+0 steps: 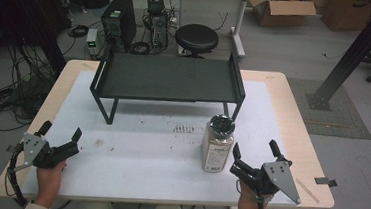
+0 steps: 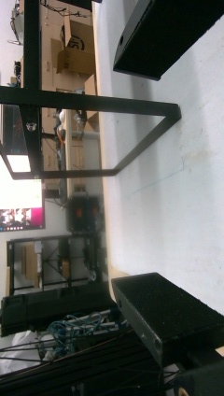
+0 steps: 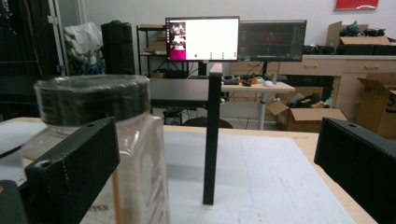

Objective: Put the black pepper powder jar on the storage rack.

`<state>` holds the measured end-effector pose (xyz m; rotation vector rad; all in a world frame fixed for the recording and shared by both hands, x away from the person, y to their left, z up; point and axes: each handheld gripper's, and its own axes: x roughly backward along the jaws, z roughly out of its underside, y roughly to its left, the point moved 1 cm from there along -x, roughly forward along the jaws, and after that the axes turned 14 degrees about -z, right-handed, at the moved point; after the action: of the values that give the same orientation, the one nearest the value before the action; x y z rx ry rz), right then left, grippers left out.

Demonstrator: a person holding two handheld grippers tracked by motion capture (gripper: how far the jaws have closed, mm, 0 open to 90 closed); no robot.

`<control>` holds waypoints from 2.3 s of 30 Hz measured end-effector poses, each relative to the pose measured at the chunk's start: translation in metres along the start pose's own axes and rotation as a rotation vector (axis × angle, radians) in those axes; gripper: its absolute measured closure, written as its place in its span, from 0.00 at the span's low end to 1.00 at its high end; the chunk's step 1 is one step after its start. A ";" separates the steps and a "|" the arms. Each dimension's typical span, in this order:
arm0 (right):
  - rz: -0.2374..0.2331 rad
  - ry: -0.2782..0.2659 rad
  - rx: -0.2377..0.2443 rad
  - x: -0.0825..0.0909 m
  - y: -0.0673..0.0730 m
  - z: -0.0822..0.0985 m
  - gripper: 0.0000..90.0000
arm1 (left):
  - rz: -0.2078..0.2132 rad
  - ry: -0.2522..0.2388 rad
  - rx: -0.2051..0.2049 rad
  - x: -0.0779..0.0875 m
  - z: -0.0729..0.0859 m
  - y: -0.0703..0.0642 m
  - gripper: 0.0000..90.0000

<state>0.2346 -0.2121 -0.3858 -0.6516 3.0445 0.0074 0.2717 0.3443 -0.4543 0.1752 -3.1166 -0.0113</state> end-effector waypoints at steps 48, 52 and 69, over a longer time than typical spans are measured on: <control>-0.002 0.094 -0.041 -0.023 0.063 0.020 0.00 | 0.001 -0.002 0.002 0.000 0.000 0.000 0.01; 0.001 0.099 -0.047 -0.026 0.065 0.023 0.00 | 0.001 -0.002 0.002 0.000 0.000 0.000 0.01; 0.023 0.118 -0.054 -0.041 0.070 0.034 0.00 | 0.001 -0.003 0.003 0.000 0.000 0.000 0.01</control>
<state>0.2442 -0.1313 -0.4189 -0.6420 3.1752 0.0545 0.2714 0.3445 -0.4543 0.1743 -3.1199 -0.0074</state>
